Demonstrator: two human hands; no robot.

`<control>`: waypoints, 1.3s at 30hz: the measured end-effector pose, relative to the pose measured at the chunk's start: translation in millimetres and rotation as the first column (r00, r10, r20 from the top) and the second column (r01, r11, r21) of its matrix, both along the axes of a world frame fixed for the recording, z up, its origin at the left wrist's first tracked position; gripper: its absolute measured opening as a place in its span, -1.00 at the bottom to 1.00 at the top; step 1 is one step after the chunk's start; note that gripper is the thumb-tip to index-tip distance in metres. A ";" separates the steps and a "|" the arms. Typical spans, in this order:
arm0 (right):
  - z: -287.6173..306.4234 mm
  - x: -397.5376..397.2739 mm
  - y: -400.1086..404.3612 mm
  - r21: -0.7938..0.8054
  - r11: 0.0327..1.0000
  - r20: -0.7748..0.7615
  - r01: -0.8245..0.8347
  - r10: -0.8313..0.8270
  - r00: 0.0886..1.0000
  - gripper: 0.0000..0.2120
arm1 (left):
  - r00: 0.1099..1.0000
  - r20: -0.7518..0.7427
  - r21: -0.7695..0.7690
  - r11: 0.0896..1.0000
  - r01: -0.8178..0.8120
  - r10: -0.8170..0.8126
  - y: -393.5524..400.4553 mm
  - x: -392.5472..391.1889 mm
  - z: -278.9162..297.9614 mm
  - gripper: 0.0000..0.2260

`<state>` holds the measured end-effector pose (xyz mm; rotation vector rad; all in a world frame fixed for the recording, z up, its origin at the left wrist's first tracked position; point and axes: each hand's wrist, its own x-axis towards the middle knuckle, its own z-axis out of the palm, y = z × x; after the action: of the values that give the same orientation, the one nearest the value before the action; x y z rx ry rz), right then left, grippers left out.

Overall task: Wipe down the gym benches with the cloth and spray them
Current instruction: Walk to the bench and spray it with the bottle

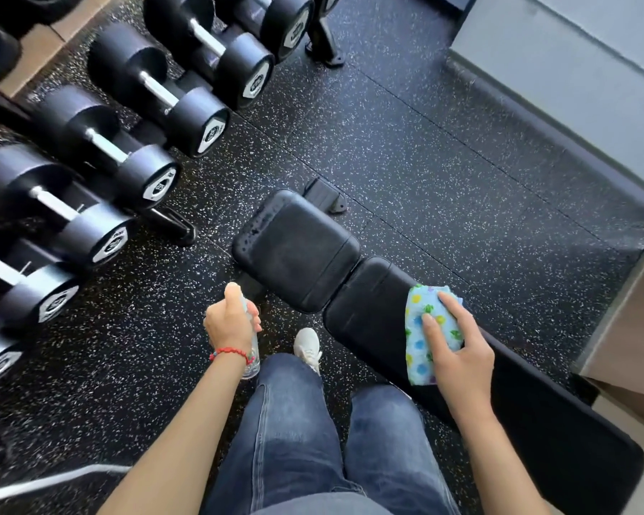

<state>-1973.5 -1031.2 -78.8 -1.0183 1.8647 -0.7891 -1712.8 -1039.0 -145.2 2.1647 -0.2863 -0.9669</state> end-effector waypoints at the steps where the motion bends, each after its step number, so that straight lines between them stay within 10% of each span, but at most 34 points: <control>1: -0.2 2.7 -1.7 -0.003 1.000 0.000 -0.006 0.006 1.000 -0.69 | 1.000 -0.004 -0.011 1.000 -0.009 0.009 -0.3 3.8 -0.4 -0.52; 20: 14.4 -18.6 -7.7 -0.106 0.897 -0.003 -0.430 0.432 0.902 -0.69 | 0.923 -0.009 -0.277 0.886 -0.372 0.384 85.8 -34.9 56.8 -0.55; 39: 39.4 130.9 123.4 -0.224 0.338 0.028 -0.914 0.940 0.341 -0.69 | 0.666 0.139 -0.398 0.657 -0.640 0.733 329.4 -29.0 106.0 -0.42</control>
<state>-1842.6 -907.7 -39.4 -1.8185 0.7499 -0.2601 -1741.8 -709.5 -39.1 1.8506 0.2512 -0.1338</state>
